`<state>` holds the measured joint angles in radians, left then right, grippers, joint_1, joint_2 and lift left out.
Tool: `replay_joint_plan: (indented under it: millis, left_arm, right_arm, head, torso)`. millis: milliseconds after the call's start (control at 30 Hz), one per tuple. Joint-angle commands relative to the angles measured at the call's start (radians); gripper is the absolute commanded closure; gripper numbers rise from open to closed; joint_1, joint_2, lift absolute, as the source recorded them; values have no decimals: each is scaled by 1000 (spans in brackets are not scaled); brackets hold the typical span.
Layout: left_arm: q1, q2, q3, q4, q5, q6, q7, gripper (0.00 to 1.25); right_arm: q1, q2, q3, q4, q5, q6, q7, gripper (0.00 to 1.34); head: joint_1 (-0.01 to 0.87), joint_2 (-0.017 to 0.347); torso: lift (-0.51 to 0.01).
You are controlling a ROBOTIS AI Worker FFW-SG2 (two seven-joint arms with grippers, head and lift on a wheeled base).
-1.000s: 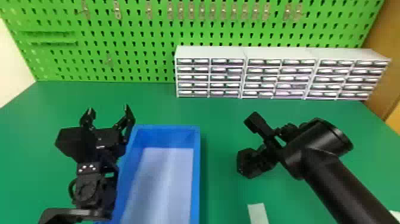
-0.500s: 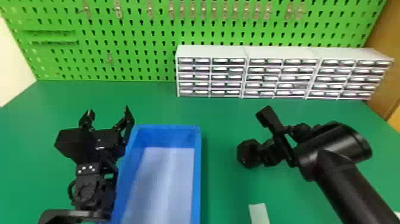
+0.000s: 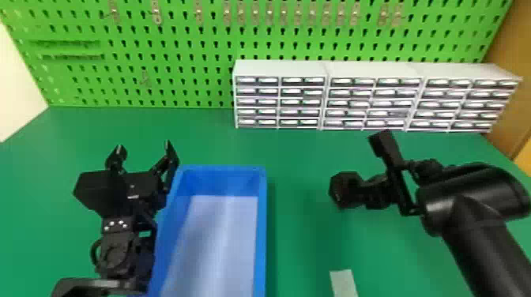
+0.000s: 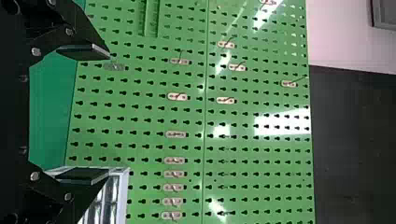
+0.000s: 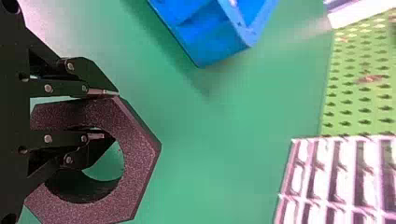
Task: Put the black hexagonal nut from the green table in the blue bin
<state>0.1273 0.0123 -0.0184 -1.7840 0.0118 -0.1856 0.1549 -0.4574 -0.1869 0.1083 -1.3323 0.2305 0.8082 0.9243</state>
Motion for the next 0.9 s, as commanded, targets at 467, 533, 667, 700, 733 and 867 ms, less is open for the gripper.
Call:
replay_joint_plan:
  millis: [467, 533, 667, 700, 733, 867]
  left_arm:
    - [-3, 0, -6, 9, -3, 0, 2, 369]
    - [-3, 0, -8, 9, -3, 0, 2, 369]
    - [-3, 0, -8, 9, -3, 0, 2, 369]
    - [-3, 0, -9, 9, -3, 0, 3, 369]
    - [-5, 0, -9, 9, -3, 0, 3, 369]
    - [-8, 0, -8, 9, -6, 0, 5, 369]
  right_arm:
    - [71, 20, -117, -254, -195, -12, -101, 1265]
    - [77, 21, -117, -283, -212, -12, -114, 1265]
    - [82, 21, -102, -331, -258, -12, -128, 1265]
    - [82, 20, -98, -340, -266, -12, -130, 1265]
    - [82, 20, -91, -347, -275, -12, -130, 1265]
    - [80, 17, -58, -377, -318, -10, -136, 1265]
  head:
    - [657, 57]
    - [657, 57]
    - [657, 57]
    - [657, 57]
    - [657, 57]
    - [657, 57]
  torso:
    - [-95]
    - [-95]
    - [-95]
    - [-95]
    - [-95]
    - [-95]
